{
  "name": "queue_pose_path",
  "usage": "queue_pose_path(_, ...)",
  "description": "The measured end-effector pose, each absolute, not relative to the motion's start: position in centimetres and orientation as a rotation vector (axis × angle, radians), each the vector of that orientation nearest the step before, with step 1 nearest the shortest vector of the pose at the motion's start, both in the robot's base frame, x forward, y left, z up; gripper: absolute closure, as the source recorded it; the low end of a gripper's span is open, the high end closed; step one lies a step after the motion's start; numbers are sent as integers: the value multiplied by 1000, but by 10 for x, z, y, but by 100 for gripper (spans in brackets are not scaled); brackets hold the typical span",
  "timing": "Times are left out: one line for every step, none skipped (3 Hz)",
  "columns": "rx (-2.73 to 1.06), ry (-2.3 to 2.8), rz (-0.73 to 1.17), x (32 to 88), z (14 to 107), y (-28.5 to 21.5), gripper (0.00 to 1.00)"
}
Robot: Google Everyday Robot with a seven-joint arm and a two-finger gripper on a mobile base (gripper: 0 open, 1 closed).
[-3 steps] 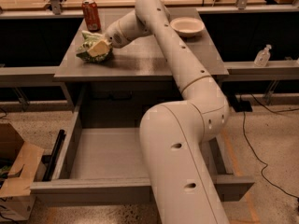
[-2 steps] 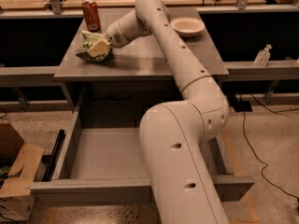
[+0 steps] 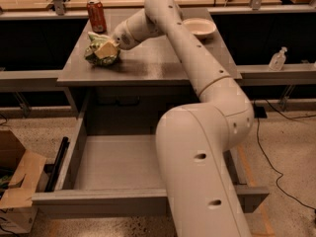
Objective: Place green jalapeno chip bag into top drawer
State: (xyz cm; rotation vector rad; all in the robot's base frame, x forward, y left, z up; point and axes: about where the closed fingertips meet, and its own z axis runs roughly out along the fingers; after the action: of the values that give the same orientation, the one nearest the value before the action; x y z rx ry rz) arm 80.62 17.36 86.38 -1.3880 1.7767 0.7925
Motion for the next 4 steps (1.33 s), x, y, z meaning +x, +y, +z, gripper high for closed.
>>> queue_pose_path(-1316,1850,790,757,879,146,100)
queue_pose_path(-1350,1894,808,737,853,151,100)
queue_pose_path(-1352,1896,811,737,854,152,100)
queue_pose_path(-1352,1897,811,737,854,152,100)
